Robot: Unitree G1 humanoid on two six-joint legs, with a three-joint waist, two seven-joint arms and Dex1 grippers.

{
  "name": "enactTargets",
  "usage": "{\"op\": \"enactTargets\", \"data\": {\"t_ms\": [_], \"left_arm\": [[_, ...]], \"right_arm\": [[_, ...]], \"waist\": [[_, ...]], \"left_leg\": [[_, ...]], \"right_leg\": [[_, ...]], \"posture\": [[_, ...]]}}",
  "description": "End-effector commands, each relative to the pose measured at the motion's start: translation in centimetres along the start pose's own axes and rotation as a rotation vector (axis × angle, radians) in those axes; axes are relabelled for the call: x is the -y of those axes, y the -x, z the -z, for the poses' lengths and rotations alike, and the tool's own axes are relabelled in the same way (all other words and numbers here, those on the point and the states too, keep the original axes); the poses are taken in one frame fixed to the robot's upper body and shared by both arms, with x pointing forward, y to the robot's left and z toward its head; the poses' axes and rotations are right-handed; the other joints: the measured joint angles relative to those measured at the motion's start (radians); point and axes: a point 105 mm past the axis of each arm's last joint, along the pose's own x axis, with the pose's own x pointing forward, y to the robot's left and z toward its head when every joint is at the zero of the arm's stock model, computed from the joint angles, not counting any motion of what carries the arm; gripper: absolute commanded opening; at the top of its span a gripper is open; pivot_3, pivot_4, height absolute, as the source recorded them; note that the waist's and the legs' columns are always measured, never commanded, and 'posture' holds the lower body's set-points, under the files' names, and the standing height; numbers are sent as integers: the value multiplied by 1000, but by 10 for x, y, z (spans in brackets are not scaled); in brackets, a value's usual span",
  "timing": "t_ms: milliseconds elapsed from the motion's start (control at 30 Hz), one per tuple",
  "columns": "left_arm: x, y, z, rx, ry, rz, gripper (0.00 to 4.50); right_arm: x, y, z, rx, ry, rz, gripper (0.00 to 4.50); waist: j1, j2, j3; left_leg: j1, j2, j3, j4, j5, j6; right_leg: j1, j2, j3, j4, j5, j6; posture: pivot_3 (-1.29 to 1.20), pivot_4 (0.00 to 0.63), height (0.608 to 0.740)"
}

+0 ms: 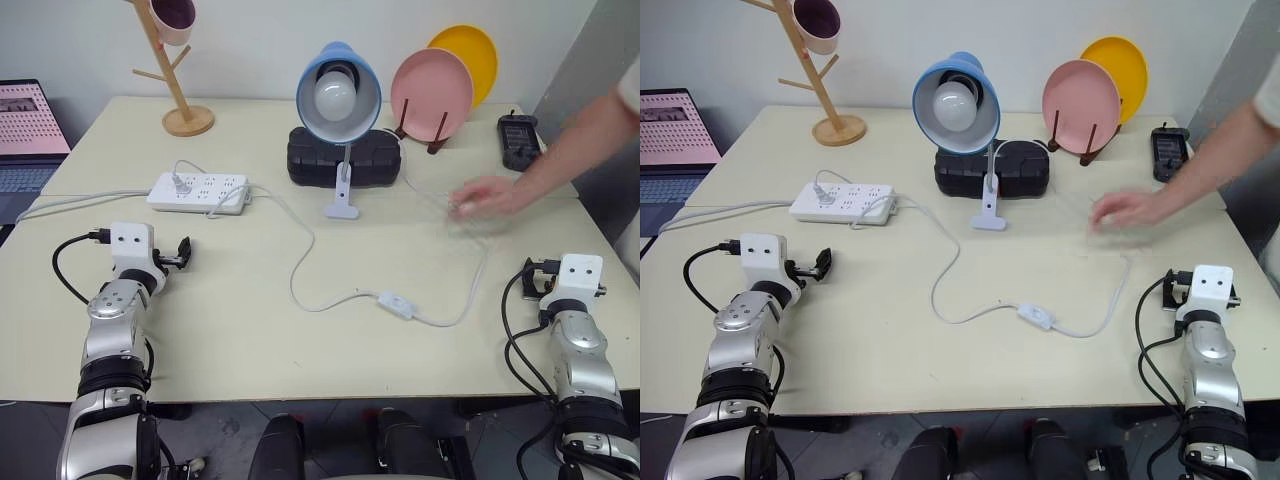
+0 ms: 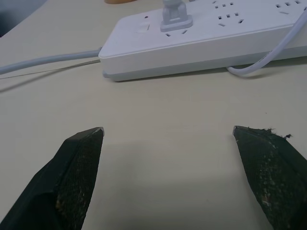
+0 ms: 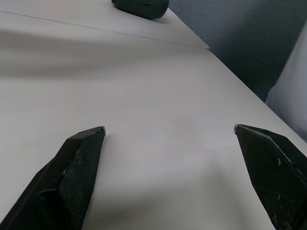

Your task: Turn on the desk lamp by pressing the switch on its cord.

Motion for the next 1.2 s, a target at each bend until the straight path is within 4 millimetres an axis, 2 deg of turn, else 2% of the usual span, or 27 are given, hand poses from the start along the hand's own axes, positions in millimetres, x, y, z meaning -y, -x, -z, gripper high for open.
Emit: {"op": "enactTargets", "data": {"t_ms": [33, 433, 500, 567, 633, 700, 833, 1000, 1067, 1100, 1133, 1200], "left_arm": [[-9, 2, -15, 55, 3, -17, 4489], [-13, 6, -15, 63, 9, -24, 4489], [-12, 6, -14, 62, 13, -20, 4489], [-9, 7, -15, 69, 24, -8, 4489], [-7, 7, -17, 73, 31, 9, 4489], [-6, 7, -17, 71, 31, 17, 4489], [0, 6, -17, 64, 21, 50, 4489], [7, 4, -22, 72, 16, 112, 4489], [20, 6, -31, 96, 44, 214, 4489], [35, 11, -43, 123, 38, 337, 4489], [56, 23, -59, 143, 5, 518, 4489], [84, 50, -73, 112, -52, 801, 4489]], "right_arm": [[10, -1, -7, 17, 5, 27, 4500], [8, -1, -7, 16, 17, 7, 4500], [1, 0, -15, 49, -3, -38, 4500], [-18, 6, -34, 112, -29, -189, 4500], [-45, 24, -59, 177, -31, -442, 4500], [-61, 45, -75, 192, -27, -641, 4500], [-80, 81, -92, 162, 26, -968, 4500], [-94, 123, -93, 63, 91, -1304, 4500], [-98, 129, -90, 45, 133, -1366, 4500], [-100, 129, -87, 42, 158, -1383, 4500], [-102, 128, -84, 43, 182, -1401, 4500], [-104, 123, -83, 41, 180, -1401, 4500]], "waist": [[0, 0, 0], [0, 0, 0], [0, 0, 0], [0, 0, 0], [-1, 0, 0], [0, 0, 0], [0, 0, 0], [1, 0, 0], [1, 0, 0], [1, 0, 0], [1, -1, 0], [-1, -2, 1]], "left_leg": [[0, 0, 0, 0, 0, 0], [0, 0, 0, 0, 0, 0], [0, 0, 0, 0, 0, 0], [0, 0, 0, 0, 0, 0], [0, 0, 0, 0, 0, 0], [0, 0, 0, 0, 0, 0], [0, 0, 0, 0, 0, 0], [0, 0, -1, 0, 0, 0], [0, 0, -1, 1, 0, 0], [0, 0, 0, 1, 0, 0], [0, 0, 0, 1, 0, 0], [-1, 0, 0, 1, 0, 0]], "right_leg": [[0, 0, 0, 0, 0, 0], [0, 0, 0, 0, 0, 0], [0, 0, 0, 0, 0, 0], [0, 0, 0, 0, 0, 0], [0, 0, 0, 0, 0, 0], [-1, 0, 0, 0, 0, 0], [0, 0, 0, 0, -1, 1], [0, 0, -1, 0, -1, 2], [0, 0, -1, 0, -3, 4], [0, 0, -1, 0, -3, 4], [0, 0, -1, 0, -3, 4], [0, 0, -1, 0, -3, 4]], "posture": [[0, 150, 740], [0, 150, 740], [0, 150, 740], [0, 150, 740], [0, 150, 740], [0, 150, 740], [0, 150, 740], [0, 150, 740], [0, 150, 740], [0, 150, 740], [0, 150, 740], [0, 150, 740]]}}
